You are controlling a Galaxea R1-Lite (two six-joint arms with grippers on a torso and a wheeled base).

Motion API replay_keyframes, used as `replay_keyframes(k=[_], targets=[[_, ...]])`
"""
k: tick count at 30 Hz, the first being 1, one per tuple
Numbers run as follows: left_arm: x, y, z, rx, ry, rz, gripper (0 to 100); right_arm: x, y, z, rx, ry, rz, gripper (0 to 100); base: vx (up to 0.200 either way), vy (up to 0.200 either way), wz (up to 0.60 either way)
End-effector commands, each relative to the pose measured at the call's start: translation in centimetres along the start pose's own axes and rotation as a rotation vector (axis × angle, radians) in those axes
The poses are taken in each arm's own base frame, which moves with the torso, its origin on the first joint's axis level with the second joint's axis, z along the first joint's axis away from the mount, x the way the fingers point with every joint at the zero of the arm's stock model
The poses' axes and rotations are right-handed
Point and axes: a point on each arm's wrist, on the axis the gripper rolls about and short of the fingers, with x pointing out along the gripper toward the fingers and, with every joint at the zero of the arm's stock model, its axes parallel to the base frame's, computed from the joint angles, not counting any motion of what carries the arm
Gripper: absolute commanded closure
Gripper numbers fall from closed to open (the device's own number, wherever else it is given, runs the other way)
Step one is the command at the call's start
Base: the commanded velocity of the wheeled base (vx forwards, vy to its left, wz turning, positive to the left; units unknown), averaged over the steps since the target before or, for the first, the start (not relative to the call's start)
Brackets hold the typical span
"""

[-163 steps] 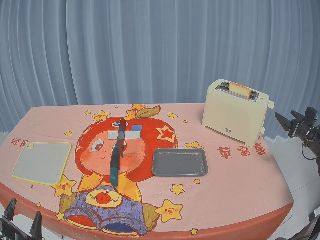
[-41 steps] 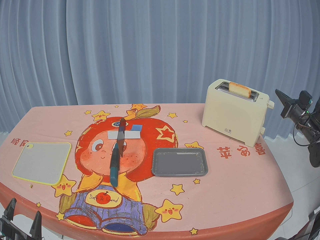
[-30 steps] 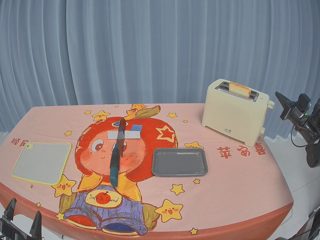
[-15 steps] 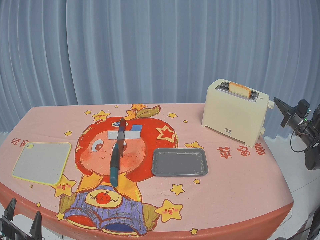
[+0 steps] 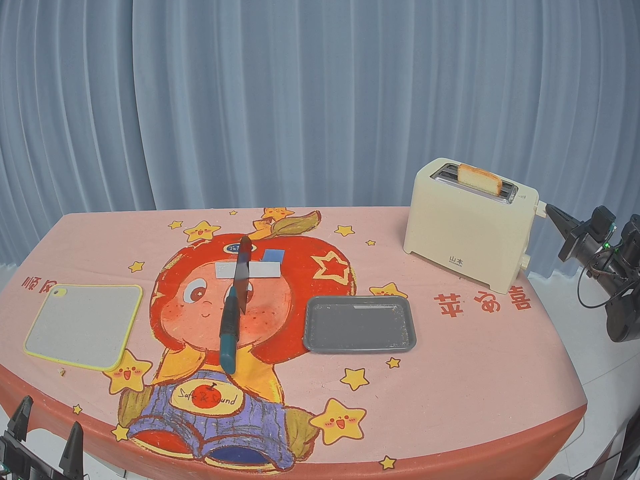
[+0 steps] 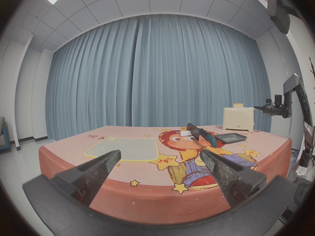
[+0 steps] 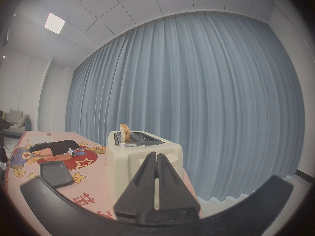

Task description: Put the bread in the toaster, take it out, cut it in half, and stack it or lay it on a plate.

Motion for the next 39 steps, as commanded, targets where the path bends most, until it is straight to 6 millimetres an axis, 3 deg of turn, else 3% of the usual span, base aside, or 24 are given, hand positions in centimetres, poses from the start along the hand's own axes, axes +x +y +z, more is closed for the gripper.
replay_keyframes(k=[1, 39], targets=[[0.0, 0.0, -0.5, 0.0, 0.001, 0.001, 0, 0.1, -0.1, -0.3, 0.004, 0.007, 0.0, 100, 0.0, 0.0, 0.0], [0.0, 0.0, -0.5, 0.0, 0.001, 0.001, 0, 0.0, -0.1, -2.3, 0.027, 0.072, -0.007, 100, 0.0, 0.0, 0.0]])
